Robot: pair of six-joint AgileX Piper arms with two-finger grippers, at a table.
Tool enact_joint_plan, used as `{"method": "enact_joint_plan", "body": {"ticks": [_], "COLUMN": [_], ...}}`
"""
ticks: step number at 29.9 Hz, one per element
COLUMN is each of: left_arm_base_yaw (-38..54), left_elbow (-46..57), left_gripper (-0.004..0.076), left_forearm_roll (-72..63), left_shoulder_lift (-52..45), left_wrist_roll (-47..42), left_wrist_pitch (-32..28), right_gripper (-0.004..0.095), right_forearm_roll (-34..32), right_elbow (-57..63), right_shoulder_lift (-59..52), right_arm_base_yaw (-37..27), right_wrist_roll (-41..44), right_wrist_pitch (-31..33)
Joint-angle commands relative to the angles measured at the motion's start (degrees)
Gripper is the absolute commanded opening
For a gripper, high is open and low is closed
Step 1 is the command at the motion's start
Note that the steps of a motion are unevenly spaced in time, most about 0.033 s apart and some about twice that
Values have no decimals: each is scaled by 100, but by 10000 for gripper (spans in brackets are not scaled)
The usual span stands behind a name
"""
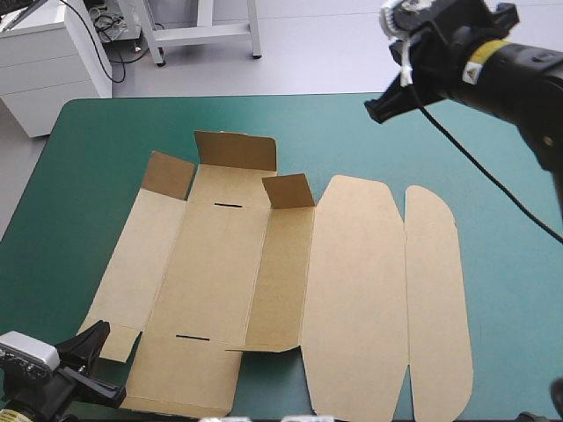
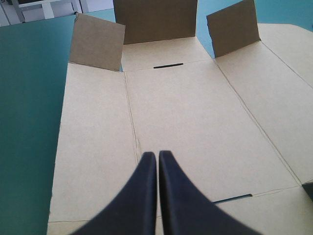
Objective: Fold the box
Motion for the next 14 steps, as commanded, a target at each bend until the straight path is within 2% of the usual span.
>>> {"method": "enact_joint_plan", "body": {"ticks": [1,8,11,14], "left_arm_base_yaw": [-16,-16,-16,-16], "left_elbow": [-120,-120,-120,-109], "left_gripper": [-8,-8,-8,-8], "left_forearm_roll": [39,39,39,39], "left_shoulder_lift": [95,95,95,95], "left_wrist_roll": [-12,-12,-12,-12], "left_wrist_pitch": [-432,-432,-432,-422], "right_gripper": [-15,-15,-15,-15], "right_forearm_roll": [-85,-85,-85,-85], "right_elbow": [987,4035,5367,6601], "right_shoulder_lift": [-927,-2784,-3605,-4467], "right_arm_base_yaw": [-36,-36,-36,-36], "right_wrist_roll": [153,669,988,1301], "right_wrist_pitch": [52,-91,-529,-1258]}}
